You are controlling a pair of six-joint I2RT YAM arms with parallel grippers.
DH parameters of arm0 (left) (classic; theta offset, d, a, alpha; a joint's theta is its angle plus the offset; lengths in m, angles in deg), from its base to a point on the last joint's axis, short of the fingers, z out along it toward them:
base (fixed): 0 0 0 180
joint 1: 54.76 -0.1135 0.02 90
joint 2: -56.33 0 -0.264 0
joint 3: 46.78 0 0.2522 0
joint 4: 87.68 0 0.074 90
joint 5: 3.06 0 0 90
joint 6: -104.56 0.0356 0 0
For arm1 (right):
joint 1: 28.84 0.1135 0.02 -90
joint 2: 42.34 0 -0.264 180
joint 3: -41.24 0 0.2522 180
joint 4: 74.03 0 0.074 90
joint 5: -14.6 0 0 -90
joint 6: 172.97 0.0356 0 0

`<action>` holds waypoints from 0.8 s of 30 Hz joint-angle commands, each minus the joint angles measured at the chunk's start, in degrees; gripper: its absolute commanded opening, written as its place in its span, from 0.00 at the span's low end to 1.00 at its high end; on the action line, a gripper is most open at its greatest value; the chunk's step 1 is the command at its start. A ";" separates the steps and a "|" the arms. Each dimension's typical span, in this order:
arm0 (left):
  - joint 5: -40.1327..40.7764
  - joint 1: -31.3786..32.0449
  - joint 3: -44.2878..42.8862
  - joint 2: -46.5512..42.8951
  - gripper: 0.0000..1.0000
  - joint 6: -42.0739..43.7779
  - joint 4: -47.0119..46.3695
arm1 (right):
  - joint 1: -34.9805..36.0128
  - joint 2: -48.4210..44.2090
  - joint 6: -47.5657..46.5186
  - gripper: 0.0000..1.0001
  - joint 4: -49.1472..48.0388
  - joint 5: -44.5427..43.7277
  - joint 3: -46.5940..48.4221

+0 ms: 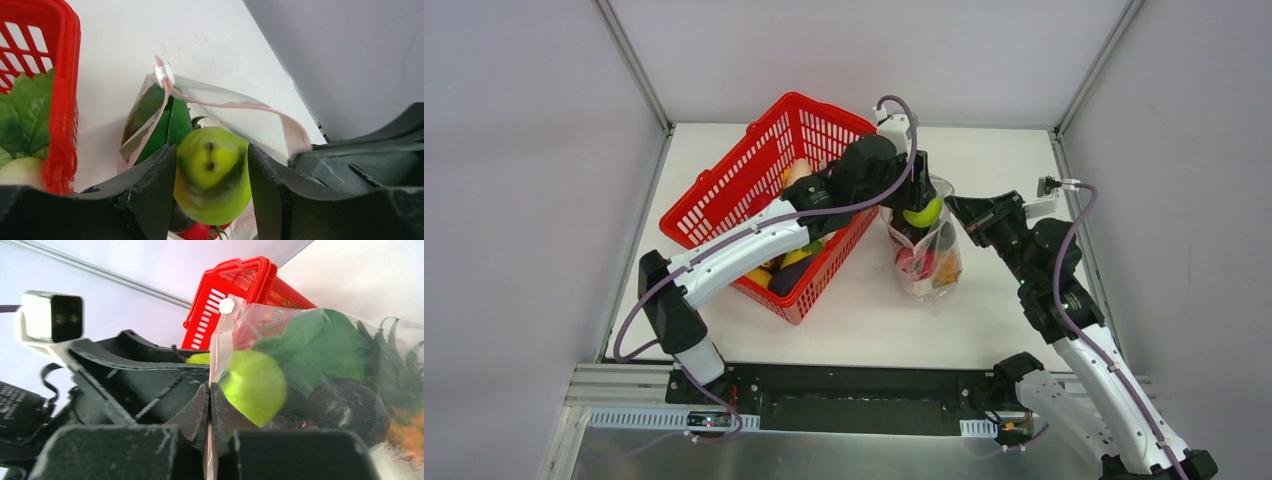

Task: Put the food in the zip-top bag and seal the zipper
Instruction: Place the fake fruit in the zipper food storage bag.

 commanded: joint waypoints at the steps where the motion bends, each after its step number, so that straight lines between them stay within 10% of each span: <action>1: 1.97 0.76 -0.10 2.22 0.58 -1.93 -2.76 | 0.20 -1.96 2.74 0.00 -6.28 -3.58 0.12; 11: 2.75 0.82 1.88 -3.04 0.79 2.14 -1.79 | 0.15 -2.53 2.24 0.00 -6.18 -4.14 -0.32; 24: -4.34 0.80 -2.48 1.06 0.54 3.60 -0.43 | 0.22 -2.94 0.96 0.00 -7.08 -2.19 -0.22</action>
